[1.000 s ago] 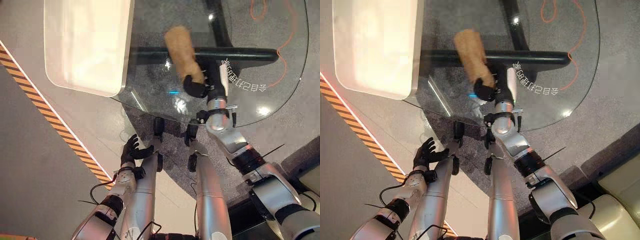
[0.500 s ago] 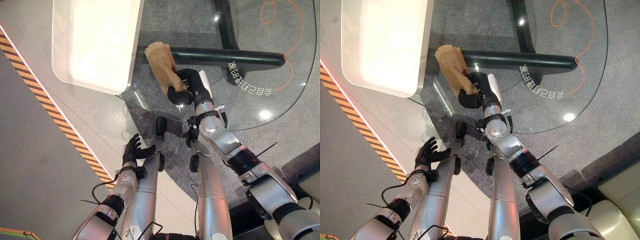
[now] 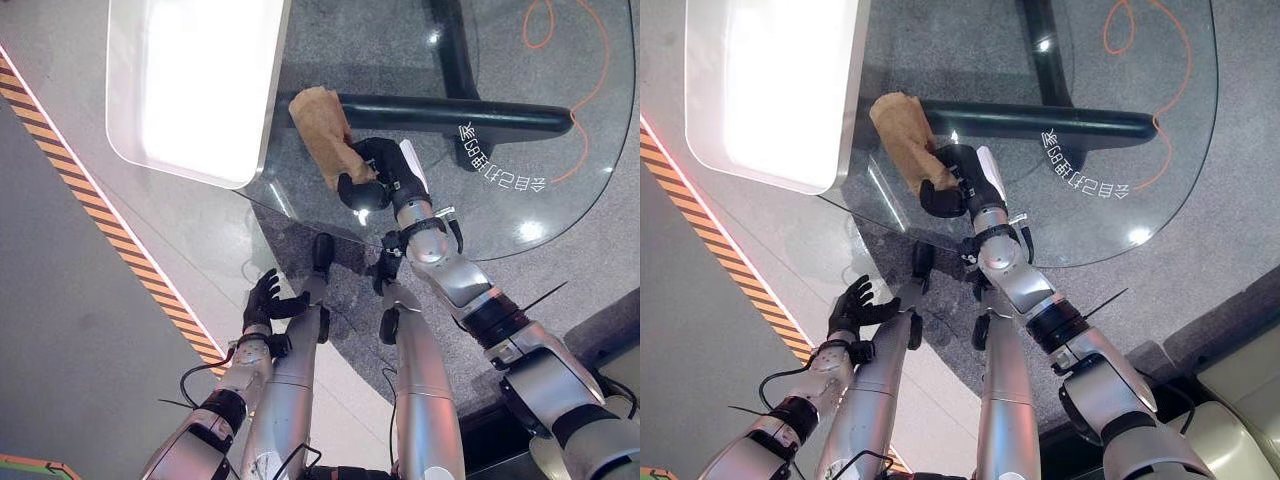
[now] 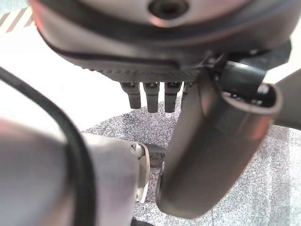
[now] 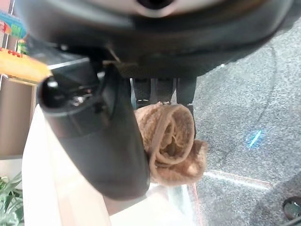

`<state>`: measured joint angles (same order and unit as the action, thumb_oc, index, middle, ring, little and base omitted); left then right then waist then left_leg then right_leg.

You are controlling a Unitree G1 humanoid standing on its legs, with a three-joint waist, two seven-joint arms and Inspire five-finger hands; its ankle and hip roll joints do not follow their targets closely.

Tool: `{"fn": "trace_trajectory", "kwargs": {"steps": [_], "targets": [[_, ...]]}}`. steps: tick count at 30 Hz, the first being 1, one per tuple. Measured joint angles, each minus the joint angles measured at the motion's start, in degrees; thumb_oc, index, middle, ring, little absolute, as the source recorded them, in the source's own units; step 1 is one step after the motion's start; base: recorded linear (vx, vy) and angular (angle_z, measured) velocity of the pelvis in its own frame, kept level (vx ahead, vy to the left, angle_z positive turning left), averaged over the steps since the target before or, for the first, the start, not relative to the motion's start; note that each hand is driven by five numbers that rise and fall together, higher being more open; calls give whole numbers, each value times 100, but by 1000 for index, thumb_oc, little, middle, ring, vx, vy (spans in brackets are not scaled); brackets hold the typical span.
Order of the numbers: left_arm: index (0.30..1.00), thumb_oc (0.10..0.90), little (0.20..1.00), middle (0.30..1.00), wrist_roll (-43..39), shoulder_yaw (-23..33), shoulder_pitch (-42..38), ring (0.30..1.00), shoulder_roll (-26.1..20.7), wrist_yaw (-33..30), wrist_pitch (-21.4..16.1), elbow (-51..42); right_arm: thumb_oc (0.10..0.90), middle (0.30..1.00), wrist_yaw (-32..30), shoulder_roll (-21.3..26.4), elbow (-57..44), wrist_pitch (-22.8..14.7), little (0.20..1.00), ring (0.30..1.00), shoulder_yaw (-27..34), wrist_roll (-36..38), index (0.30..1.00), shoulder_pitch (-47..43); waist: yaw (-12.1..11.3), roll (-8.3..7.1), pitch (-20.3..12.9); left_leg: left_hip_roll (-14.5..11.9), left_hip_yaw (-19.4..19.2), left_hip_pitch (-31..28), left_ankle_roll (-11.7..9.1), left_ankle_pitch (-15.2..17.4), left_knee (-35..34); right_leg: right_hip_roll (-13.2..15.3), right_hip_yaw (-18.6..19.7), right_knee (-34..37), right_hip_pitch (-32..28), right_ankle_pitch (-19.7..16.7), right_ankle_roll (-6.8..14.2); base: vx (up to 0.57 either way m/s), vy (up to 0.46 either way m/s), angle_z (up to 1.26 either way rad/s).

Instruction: Wipe the table with a cloth and put it in the basket.

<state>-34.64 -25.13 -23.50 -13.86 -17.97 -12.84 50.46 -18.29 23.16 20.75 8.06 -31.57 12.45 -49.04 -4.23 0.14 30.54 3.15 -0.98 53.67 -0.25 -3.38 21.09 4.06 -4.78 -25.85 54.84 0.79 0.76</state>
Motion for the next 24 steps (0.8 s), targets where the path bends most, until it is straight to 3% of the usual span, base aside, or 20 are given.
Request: {"fn": "trace_trajectory", "kwargs": {"steps": [17, 24], "targets": [[900, 800, 900, 900, -9, 2, 2, 900, -151, 21, -74, -47, 100, 300, -567, 449, 22, 130, 200, 300, -83, -1057, 300, -187, -8, -29, 2, 5, -18, 155, 84, 56, 257, -35, 34, 8, 60, -47, 34, -2, -25, -1], [900, 800, 900, 900, -32, -3, 214, 900, -429, 73, -110, -43, 100, 300, -1128, 692, 80, 127, 200, 300, -27, -1017, 300, -228, 10, -218, 33, 32, -151, 182, 118, 78, 299, -11, 185, 23, 106, -85, 80, -6, -21, -5]]}}
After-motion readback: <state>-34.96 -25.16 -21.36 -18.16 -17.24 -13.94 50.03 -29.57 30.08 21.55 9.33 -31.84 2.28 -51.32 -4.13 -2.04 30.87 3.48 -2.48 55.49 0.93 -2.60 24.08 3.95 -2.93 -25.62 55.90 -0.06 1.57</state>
